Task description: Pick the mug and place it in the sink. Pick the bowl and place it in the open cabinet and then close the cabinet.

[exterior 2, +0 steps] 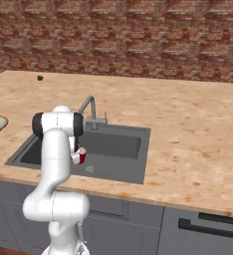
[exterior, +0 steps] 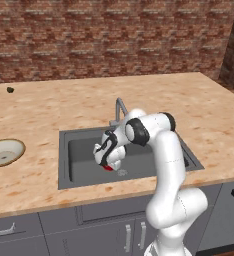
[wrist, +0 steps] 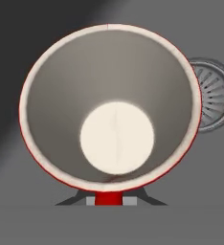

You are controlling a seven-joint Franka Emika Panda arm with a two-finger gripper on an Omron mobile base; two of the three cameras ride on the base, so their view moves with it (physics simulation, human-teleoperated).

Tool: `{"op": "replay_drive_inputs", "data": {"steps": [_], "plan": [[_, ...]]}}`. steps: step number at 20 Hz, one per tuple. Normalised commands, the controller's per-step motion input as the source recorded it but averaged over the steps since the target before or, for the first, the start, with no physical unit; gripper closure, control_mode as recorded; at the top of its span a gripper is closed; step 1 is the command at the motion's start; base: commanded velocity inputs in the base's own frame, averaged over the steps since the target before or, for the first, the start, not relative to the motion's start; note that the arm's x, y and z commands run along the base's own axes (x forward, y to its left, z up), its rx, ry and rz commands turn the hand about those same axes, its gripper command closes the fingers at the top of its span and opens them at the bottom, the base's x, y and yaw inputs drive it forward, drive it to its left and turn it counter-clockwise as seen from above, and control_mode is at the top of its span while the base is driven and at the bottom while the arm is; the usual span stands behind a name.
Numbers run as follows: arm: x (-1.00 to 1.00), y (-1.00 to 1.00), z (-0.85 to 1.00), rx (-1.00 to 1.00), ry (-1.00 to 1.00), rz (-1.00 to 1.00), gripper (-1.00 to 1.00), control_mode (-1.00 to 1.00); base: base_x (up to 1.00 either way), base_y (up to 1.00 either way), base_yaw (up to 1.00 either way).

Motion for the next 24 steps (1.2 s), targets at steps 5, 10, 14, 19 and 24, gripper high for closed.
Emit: {"op": "replay_drive_inputs", "data": {"steps": [5,10,14,19,24], "plan": [[0.32,0.0,-0.3,0.0,0.0,-0.04,1.0,-1.0,0.0,0.0,0.0],[0.3,0.0,-0.27,0.0,0.0,-0.04,1.0,-1.0,0.0,0.0,0.0],[0.3,0.0,-0.31,0.0,0.0,-0.05,1.0,-1.0,0.0,0.0,0.0],[0.01,0.0,-0.33,0.0,0.0,-0.04,-1.0,-1.0,0.0,0.0,0.0],[0.0,0.0,-0.05,0.0,0.0,-0.03,-1.0,-1.0,0.0,0.0,0.0]]}}
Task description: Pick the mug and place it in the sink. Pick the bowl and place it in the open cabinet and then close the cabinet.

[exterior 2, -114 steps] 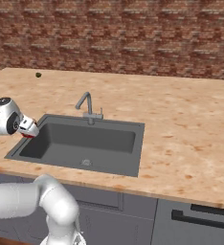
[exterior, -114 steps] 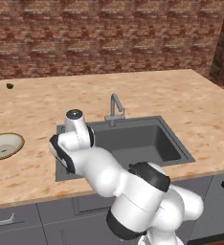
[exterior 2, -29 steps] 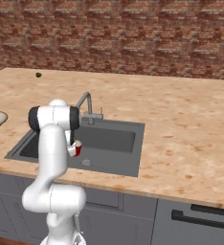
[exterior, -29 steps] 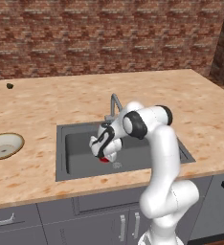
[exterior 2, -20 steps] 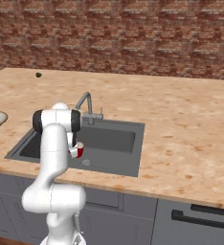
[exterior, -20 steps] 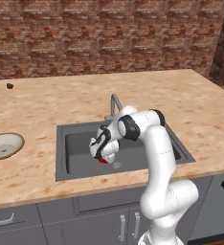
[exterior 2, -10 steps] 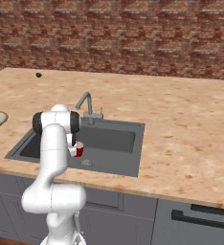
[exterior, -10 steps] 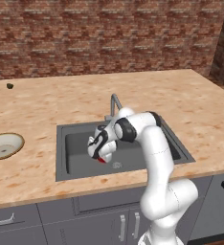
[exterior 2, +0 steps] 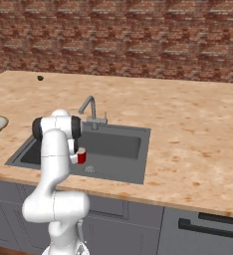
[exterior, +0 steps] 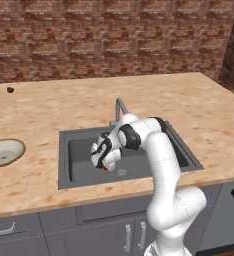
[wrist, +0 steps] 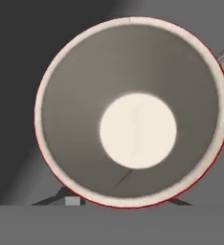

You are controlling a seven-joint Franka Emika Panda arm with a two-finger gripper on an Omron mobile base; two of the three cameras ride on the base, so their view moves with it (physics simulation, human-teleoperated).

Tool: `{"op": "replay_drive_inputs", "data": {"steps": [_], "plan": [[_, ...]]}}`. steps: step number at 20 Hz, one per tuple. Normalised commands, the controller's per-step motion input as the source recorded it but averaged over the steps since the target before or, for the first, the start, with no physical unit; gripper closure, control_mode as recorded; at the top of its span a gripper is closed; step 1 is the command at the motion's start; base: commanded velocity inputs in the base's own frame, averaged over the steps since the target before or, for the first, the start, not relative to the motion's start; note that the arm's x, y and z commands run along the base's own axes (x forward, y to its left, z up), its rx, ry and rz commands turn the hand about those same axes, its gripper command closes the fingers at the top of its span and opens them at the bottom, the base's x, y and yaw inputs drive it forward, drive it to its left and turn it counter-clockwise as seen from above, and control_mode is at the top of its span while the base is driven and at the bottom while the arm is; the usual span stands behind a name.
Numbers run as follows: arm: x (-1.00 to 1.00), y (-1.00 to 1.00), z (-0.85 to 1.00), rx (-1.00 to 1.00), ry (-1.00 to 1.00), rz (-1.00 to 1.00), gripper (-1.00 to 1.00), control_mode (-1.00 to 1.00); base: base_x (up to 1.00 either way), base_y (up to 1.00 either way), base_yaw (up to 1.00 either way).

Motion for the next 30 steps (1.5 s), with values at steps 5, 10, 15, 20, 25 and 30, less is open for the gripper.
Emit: {"op": "replay_drive_inputs", "data": {"steps": [5,10,15,20,25,30], "plan": [[-0.07,0.0,0.16,0.0,0.0,-0.01,-1.0,-1.0,0.0,0.0,0.0],[-0.36,0.0,0.43,0.02,0.0,-0.04,-1.0,-1.0,0.0,0.0,0.0],[-0.37,0.07,0.69,0.0,0.0,-0.03,-1.0,-1.0,0.0,0.0,0.0],[-0.45,0.12,0.88,-0.04,0.0,0.01,-1.0,-1.0,0.0,0.0,0.0],[-0.21,0.0,0.84,-0.11,0.0,0.11,-1.0,-1.0,0.0,0.0,0.0],[-0.32,-0.03,0.86,-0.14,0.0,0.19,-1.0,-1.0,0.0,0.0,0.0]]}}
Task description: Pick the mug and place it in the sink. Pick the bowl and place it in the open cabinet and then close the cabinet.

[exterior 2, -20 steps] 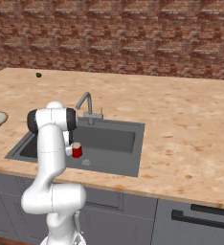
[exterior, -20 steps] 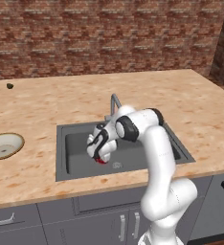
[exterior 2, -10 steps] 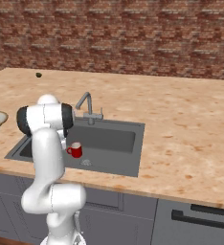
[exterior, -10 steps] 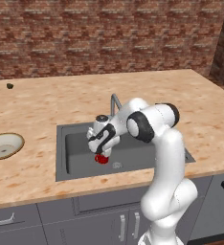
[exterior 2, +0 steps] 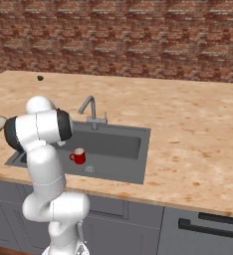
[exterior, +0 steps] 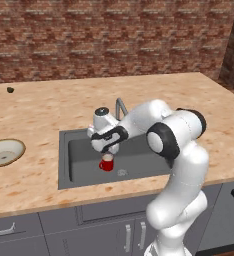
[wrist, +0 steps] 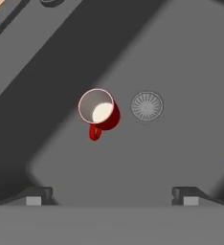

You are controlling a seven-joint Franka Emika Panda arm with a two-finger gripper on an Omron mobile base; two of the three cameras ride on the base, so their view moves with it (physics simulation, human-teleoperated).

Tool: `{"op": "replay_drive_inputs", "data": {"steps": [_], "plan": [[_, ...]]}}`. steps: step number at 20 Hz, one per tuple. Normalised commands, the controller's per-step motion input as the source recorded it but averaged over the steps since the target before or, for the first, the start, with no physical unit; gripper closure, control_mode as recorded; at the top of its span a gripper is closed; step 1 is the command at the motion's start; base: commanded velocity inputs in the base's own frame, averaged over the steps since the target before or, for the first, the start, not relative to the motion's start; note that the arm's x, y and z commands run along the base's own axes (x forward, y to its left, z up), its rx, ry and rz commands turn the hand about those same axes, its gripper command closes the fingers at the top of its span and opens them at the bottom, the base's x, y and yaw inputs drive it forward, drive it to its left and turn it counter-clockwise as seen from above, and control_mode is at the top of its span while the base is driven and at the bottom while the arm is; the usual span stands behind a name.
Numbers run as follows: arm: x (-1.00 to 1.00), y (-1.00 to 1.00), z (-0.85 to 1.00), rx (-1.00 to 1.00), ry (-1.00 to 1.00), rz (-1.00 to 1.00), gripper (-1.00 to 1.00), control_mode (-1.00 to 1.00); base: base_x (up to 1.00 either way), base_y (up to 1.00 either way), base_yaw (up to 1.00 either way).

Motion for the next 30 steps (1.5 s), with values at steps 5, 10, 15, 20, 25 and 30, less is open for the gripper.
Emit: {"op": "replay_drive_inputs", "data": {"steps": [5,10,15,20,25,30], "plan": [[-0.45,-0.02,0.74,-0.05,0.0,0.07,-1.0,-1.0,0.0,0.0,0.0],[-0.52,-0.15,0.51,0.01,0.0,-0.03,-1.0,-1.0,0.0,0.0,0.0],[-0.57,-0.24,0.16,0.06,-0.1,-0.41,-1.0,-1.0,0.0,0.0,0.0],[-0.43,-0.19,0.15,0.1,-0.07,-0.24,-1.0,-1.0,0.0,0.0,0.0],[-0.28,-0.18,0.28,0.03,-0.02,-0.03,-1.0,-1.0,0.0,0.0,0.0],[-0.07,-0.35,0.21,0.04,0.0,0.0,-1.0,-1.0,0.0,0.0,0.0]]}}
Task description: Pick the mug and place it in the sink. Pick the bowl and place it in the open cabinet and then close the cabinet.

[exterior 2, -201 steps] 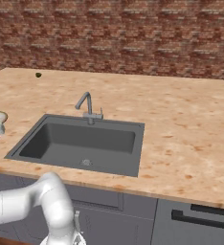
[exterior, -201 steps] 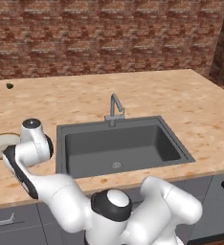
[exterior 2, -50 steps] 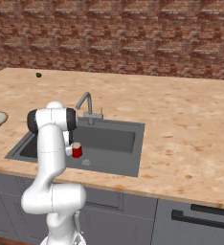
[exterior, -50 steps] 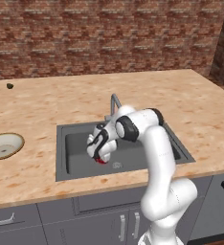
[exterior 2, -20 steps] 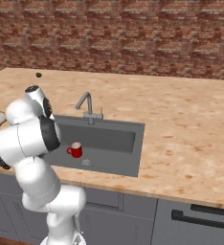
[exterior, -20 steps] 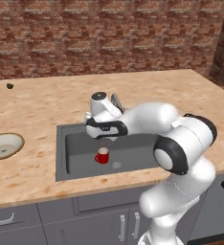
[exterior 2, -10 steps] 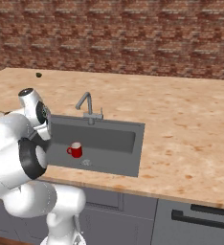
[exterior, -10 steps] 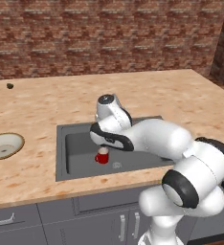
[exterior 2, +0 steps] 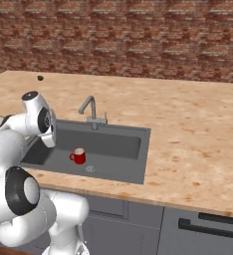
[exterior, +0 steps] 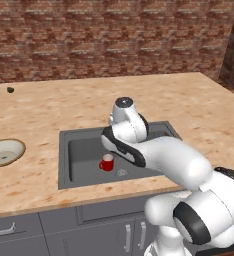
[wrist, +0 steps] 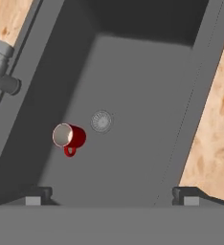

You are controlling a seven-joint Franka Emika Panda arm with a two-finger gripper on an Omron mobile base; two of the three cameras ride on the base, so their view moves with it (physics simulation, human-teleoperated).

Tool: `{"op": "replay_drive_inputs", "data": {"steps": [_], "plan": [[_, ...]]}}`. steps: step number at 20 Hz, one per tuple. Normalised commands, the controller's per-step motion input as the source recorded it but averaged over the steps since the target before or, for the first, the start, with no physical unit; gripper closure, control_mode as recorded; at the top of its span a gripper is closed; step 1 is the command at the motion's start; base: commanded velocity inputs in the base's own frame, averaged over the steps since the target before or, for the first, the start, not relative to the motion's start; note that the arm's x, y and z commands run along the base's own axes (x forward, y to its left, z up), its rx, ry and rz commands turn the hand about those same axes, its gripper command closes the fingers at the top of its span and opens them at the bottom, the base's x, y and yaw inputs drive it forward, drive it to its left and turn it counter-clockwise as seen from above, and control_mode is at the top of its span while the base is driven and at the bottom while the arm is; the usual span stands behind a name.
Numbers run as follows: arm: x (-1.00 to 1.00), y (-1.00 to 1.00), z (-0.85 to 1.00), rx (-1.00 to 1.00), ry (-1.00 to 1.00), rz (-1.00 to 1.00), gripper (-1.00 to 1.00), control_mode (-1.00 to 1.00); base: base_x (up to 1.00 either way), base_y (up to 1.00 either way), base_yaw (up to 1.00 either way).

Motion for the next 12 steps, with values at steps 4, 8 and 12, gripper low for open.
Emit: {"op": "replay_drive_inputs", "data": {"steps": [4,8,12], "plan": [[-0.04,-0.43,0.11,0.09,0.0,0.0,-1.0,-1.0,0.0,0.0,0.0],[-0.06,-0.16,0.0,0.05,0.0,0.0,-1.0,1.0,-0.23,0.01,0.0],[0.0,0.0,0.0,0.0,0.0,0.0,-1.0,1.0,-0.56,0.79,0.0]]}}
